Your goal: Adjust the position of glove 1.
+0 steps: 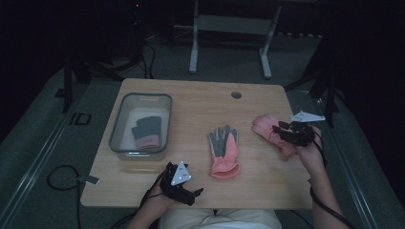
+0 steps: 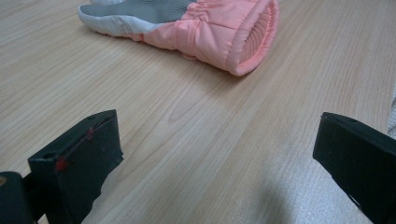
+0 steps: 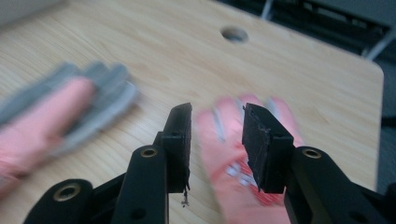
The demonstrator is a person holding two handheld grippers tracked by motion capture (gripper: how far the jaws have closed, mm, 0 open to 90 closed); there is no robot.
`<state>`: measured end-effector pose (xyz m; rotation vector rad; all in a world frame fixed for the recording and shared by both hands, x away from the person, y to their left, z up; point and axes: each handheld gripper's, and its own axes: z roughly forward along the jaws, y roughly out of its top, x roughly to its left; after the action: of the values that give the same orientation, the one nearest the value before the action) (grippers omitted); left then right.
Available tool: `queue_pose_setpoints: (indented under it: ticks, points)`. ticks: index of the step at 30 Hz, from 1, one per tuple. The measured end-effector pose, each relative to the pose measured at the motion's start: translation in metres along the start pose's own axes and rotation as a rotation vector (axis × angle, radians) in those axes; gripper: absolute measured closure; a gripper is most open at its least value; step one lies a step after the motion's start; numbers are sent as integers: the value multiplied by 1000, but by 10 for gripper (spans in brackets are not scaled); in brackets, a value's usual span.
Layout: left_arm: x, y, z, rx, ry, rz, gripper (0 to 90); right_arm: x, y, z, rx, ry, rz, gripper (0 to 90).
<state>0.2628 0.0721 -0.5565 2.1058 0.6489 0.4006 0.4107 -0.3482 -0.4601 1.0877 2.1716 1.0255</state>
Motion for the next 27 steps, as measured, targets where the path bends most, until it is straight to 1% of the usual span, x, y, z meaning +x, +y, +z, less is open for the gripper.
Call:
queue_pose_setpoints:
  ticks: [1,3,4,8,10,11,12,13,15,16,18,19,21,24,25,27]
  points:
    - [0,0,0,0,0,0,8,-8,-2,5,21,-7,3,627]
    - [0,0,0,-1,-2,-1,8,-19,-6,11,49,-4,16,626]
    - [0,0,0,0,-2,-1,8,-25,-8,16,69,-12,16,623]
    - [0,0,0,-1,-3,-2,8,-39,-14,32,123,-10,22,585]
    - [0,0,0,0,-2,5,8,-43,-17,38,136,-13,4,560]
    - [0,0,0,0,-3,5,8,-45,-19,42,155,-5,7,555]
    - [0,0,1,0,-3,5,8,-45,-20,45,165,-2,0,552]
    - [0,0,1,-1,-2,6,8,-46,-23,49,185,-13,-21,554]
    - [0,-1,1,-1,-2,5,8,-46,-29,55,208,-1,-38,552]
    - [0,-1,1,-1,-1,5,8,-45,-32,57,215,-1,-55,552]
    - [1,-1,1,-2,-2,3,8,-44,-37,61,221,4,-66,560]
    - [1,-1,1,-3,-1,2,8,-42,-38,62,224,0,-78,575]
    - [1,-1,2,0,0,5,8,-42,-38,64,235,5,-55,631]
    - [1,-1,2,1,2,10,8,-42,-37,65,256,1,-58,735]
    - [1,-1,2,1,2,12,8,-42,-37,65,262,-1,-50,767]
    - [0,-1,2,1,2,12,8,-43,-36,66,261,-4,-25,798]
